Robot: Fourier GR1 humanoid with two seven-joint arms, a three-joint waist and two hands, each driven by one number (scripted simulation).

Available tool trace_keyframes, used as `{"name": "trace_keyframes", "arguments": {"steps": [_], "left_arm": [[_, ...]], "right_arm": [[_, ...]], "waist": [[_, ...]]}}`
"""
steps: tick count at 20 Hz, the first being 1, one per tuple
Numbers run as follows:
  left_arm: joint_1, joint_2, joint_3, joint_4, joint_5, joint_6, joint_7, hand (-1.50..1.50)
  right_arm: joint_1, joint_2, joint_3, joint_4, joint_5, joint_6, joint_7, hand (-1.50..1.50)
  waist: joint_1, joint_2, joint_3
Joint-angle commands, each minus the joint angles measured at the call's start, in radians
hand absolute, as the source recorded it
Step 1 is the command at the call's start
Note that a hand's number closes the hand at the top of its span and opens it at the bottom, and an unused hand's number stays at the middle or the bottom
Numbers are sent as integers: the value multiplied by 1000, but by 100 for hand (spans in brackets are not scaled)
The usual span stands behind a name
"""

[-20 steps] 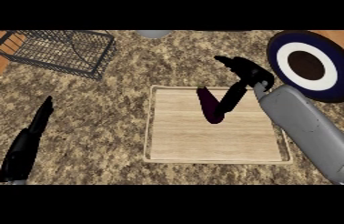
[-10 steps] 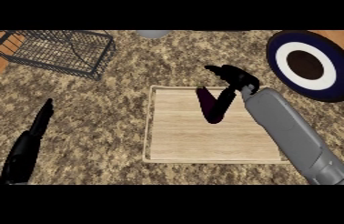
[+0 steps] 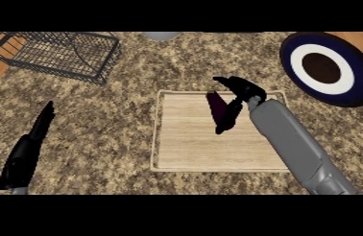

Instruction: Pick the eggplant from the tray and place it in the plate

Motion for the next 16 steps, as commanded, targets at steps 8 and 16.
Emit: {"name": "trace_keyframes", "arguments": {"steps": [8, 16], "left_arm": [[0, -85, 11, 16, -77, 5, -10, 0], [46, -55, 51, -52, -55, -26, 12, 0]], "right_arm": [[-13, 92, -90, 148, 122, -35, -181, 150], [86, -346, -155, 166, 182, 79, -555, 150]], "waist": [[4, 2, 0], [-27, 18, 5]]}}
